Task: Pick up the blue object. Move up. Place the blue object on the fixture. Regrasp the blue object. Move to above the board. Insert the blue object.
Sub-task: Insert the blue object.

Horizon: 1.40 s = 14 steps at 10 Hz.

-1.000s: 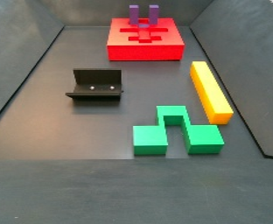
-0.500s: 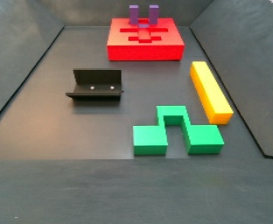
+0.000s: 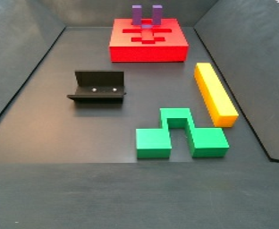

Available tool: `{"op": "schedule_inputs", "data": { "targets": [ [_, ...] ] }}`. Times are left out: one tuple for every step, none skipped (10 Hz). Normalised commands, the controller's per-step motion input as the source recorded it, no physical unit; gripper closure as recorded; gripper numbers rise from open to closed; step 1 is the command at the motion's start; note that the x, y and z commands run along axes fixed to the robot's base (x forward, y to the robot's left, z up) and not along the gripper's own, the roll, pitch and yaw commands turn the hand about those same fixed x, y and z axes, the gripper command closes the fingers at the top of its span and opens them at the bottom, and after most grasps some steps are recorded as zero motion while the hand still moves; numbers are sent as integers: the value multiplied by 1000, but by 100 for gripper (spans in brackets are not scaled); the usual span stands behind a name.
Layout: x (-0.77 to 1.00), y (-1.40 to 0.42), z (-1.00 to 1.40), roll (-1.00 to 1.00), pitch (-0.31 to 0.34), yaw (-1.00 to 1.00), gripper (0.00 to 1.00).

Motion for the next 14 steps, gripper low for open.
{"op": "schedule_inputs", "data": {
  "targets": [
    [0, 0, -143, 0, 76, -17, 100],
    [0, 0, -6, -87, 9, -54, 100],
    [311, 0, -126, -169, 0, -114, 100],
    [677, 14, -420, -89, 0, -166, 100],
    [869, 114, -594, -77, -70, -111, 100],
    [1000, 174, -677, -79, -123, -51, 100],
    [1000, 194, -700, -73, -130, -20, 100],
    [983, 291, -717, -119, -160, 0, 100],
    [957, 340, -629, -173, -187, 0, 100],
    [800, 289, -563, -173, -234, 0, 100],
    [483, 197, -546, -113, -299, 0, 100],
    [149, 111, -591, -50, -301, 0, 100],
    [-103, 0, -669, 93, -194, 26, 100],
    [-217, -14, -686, 166, -146, 106, 100]
  ]
}}
